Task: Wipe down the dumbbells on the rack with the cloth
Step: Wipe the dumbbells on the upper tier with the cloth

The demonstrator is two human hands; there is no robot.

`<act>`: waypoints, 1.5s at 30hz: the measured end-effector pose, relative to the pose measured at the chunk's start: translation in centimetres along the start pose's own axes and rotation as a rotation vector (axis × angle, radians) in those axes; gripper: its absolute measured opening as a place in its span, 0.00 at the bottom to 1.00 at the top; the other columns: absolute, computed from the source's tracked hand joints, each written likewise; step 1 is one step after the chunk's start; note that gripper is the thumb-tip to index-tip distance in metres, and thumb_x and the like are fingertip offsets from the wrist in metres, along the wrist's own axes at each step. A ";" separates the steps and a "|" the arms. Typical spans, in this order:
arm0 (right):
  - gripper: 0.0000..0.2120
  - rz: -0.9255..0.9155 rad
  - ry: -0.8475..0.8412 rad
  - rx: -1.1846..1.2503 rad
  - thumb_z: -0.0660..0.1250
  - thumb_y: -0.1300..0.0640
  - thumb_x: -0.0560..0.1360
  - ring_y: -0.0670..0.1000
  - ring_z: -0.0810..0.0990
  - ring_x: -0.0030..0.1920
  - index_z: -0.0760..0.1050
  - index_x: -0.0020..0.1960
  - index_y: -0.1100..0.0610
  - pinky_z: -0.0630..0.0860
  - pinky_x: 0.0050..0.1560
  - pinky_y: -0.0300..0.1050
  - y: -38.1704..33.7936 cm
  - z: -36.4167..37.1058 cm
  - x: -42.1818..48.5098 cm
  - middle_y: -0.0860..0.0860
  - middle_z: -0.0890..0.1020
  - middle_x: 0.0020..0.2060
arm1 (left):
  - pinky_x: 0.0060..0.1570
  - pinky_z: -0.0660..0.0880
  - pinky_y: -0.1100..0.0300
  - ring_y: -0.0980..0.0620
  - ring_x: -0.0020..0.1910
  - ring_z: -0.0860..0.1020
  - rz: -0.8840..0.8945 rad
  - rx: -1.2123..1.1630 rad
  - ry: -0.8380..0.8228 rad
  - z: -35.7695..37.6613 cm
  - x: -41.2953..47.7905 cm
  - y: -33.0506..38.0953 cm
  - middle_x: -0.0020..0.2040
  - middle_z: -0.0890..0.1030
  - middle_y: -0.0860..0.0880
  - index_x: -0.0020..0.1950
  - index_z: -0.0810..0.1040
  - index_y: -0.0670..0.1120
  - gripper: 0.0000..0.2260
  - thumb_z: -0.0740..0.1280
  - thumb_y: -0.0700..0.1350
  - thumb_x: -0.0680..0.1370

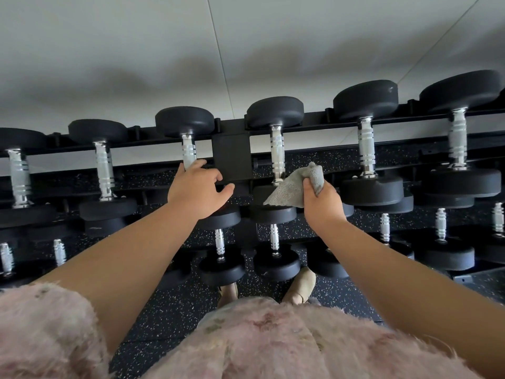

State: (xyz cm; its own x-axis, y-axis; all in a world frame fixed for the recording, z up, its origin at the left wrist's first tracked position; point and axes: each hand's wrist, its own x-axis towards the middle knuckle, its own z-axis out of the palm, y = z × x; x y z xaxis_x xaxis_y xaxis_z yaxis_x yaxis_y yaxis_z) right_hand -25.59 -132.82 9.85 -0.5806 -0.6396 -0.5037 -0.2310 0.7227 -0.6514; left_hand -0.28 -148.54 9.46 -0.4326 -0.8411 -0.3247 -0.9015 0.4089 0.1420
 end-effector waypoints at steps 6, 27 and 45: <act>0.29 -0.303 -0.126 -0.069 0.59 0.42 0.84 0.39 0.64 0.71 0.59 0.82 0.49 0.62 0.72 0.37 0.0 1.0 -2.3 0.42 0.57 0.80 | 0.83 0.49 0.40 0.48 0.79 0.67 0.095 0.048 0.156 0.4 -0.1 0.0 0.72 0.78 0.50 0.61 0.84 0.51 0.33 0.51 0.72 0.78; 0.20 -0.069 -0.072 -0.095 0.57 0.41 0.85 0.48 0.80 0.39 0.73 0.64 0.57 0.72 0.33 0.40 1.3 -1.1 0.8 0.52 0.81 0.51 | 0.51 0.82 0.47 0.45 0.84 0.52 -0.113 0.017 0.121 -1.0 -0.9 1.2 0.64 0.81 0.58 0.53 0.82 0.53 0.23 0.58 0.68 0.79; 0.23 -0.118 -0.202 -0.237 0.55 0.37 0.84 0.50 0.81 0.38 0.74 0.59 0.57 0.73 0.31 0.43 -1.0 -1.6 4.2 0.53 0.82 0.45 | 0.44 0.82 0.49 0.46 0.84 0.52 -0.123 0.026 0.130 -0.8 -0.9 1.0 0.55 0.83 0.58 0.51 0.82 0.54 0.20 0.61 0.68 0.78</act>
State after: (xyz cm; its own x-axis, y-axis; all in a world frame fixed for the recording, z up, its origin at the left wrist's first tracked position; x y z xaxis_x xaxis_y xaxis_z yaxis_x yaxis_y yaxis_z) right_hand -29.02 -135.86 9.29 -0.3782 -0.7442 -0.5505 -0.4759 0.6664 -0.5739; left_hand -0.76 -147.65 10.63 -0.3182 -0.9234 -0.2146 -0.9479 0.3072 0.0838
